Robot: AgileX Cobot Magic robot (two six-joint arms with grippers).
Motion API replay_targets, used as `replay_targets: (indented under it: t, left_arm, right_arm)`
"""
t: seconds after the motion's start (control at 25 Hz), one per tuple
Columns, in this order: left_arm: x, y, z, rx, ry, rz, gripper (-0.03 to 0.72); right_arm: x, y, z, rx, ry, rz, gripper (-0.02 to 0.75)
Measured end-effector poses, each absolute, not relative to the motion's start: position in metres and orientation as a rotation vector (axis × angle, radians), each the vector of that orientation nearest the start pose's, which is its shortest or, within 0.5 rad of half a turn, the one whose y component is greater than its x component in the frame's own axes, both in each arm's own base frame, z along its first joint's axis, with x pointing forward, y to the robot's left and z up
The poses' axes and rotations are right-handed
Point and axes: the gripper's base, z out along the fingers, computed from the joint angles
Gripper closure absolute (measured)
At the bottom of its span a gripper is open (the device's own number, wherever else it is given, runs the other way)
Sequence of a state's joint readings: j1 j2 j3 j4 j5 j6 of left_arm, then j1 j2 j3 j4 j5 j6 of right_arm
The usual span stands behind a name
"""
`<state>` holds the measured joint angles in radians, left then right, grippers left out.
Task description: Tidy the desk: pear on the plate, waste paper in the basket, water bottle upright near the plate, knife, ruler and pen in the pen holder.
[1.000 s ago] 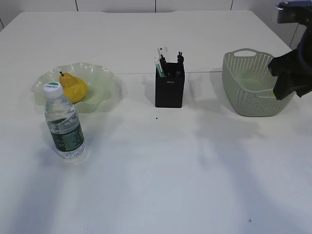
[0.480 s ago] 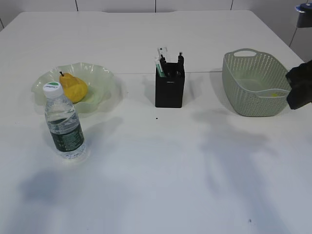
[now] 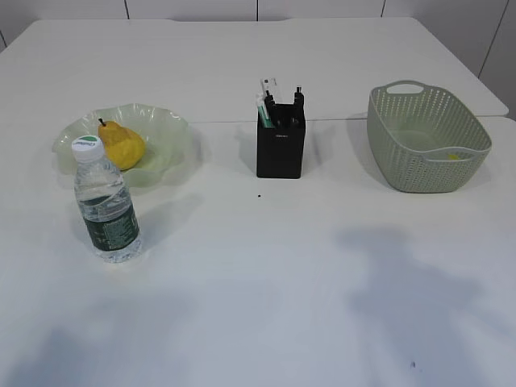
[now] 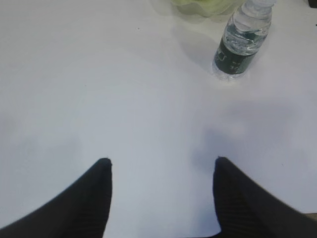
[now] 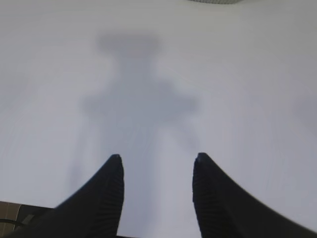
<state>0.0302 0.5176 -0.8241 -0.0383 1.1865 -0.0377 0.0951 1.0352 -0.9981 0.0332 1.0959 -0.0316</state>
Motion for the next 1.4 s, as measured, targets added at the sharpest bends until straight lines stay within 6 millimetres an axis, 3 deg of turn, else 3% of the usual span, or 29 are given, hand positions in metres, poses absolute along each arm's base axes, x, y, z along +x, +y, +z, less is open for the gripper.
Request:
replay_targets:
  t: [0.36,0.88,1.08,1.4]
  left_arm:
    - [0.027,-0.004,0.349,-0.09,2.297,-0.083,0.232]
    - [-0.031,-0.003,0.346,-0.083,2.064,-0.072,0.232]
    - [-0.051,0.0,0.342,-0.089,1.978,-0.036,0.232]
    - [-0.057,0.0,0.341,-0.082,1.954,-0.047,0.232]
  right_arm:
    - [0.093,0.008,0.376,-0.147,2.442,0.015,0.392]
    - [-0.004,-0.003,0.391,-0.073,2.104,0.032,0.392]
    - [-0.026,-0.005,0.389,-0.07,2.026,0.039,0.392]
    - [-0.033,0.0,0.358,-0.09,2.047,0.114,0.392]
